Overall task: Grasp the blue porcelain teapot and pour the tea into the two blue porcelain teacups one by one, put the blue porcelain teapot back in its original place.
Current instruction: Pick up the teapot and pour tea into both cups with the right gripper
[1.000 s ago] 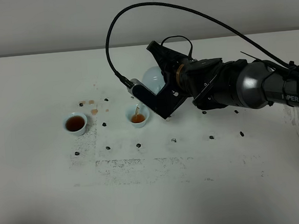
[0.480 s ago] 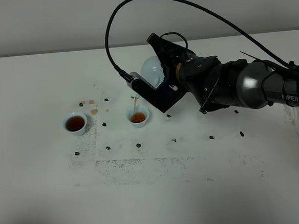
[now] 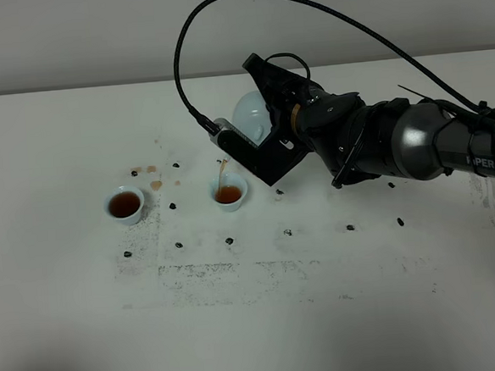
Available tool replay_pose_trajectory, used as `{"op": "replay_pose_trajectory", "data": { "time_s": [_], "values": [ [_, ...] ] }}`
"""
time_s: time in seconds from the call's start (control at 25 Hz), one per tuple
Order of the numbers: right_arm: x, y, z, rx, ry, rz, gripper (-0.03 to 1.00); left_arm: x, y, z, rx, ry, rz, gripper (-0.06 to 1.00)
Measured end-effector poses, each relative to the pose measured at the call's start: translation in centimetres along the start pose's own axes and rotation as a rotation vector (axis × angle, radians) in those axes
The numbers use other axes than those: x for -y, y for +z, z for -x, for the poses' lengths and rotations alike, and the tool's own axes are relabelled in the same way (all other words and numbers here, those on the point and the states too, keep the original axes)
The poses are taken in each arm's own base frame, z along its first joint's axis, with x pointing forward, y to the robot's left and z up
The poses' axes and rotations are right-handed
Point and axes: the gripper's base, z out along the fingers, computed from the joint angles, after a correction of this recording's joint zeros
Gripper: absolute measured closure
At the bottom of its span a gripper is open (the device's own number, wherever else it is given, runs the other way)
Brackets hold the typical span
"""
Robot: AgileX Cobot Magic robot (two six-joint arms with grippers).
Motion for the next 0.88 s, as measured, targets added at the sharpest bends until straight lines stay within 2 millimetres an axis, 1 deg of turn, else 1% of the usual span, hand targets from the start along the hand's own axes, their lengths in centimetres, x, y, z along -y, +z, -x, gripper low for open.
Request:
{"op": "replay_pose_trajectory", "data": {
  "time_s": [0.88],
  "values": [
    [0.08,0.0,-0.02,-0.002,-0.022,-0.008,0.89,0.0,0.0,0.0,0.0,0.0,0.0,0.34]
  ]
}}
